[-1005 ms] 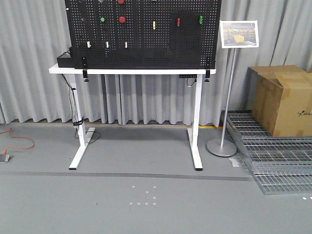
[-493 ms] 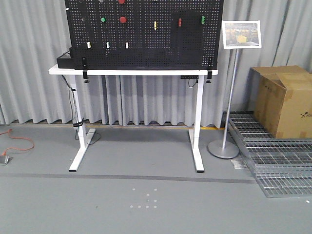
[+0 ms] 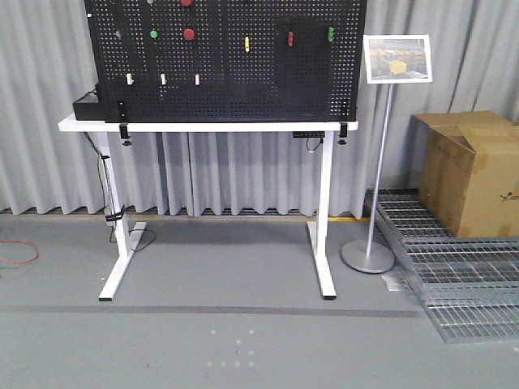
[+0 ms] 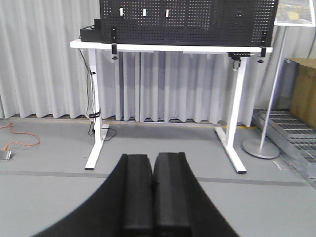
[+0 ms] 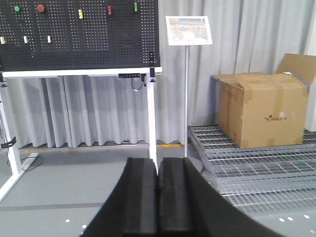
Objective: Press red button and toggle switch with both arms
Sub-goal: 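Drive the base forward up to the black pegboard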
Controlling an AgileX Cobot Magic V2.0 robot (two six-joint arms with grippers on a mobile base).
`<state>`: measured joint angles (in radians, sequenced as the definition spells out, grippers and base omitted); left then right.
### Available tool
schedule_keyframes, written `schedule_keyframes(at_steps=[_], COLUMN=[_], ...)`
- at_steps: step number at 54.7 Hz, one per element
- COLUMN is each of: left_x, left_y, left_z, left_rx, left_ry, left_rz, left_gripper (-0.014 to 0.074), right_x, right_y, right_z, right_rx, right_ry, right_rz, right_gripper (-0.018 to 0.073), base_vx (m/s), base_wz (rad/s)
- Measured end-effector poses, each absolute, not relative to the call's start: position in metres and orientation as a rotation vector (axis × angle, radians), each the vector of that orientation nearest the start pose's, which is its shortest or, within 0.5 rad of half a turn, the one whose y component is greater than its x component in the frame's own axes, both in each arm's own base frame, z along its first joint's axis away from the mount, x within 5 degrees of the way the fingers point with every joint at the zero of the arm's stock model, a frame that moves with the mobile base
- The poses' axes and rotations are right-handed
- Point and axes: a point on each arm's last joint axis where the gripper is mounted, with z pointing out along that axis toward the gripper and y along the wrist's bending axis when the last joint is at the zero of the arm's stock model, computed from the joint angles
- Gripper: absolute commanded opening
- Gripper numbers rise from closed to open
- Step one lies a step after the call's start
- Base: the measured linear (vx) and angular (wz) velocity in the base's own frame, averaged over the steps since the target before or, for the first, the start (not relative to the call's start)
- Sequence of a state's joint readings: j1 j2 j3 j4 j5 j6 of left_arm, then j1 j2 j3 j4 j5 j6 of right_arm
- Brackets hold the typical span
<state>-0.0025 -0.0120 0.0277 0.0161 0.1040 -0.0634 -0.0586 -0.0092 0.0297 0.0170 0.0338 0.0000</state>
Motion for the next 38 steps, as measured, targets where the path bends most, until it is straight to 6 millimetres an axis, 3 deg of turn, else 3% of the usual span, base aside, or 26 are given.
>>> schedule_keyframes(at_steps=[38], left_x=[0.0566], left_y=[0.0], left_z=[0.195], left_rx=[-0.037], left_ry=[1.603], left_rz=[-0.037], left_gripper=[0.0002], right_x=[0.0568], right_y=[-0.0033], right_z=[0.2006], right_rx=[0.058], right_ry=[1.537], right_rz=[-0.033], right_gripper=[0.0], base_vx=[0.38], base_wz=[0.05])
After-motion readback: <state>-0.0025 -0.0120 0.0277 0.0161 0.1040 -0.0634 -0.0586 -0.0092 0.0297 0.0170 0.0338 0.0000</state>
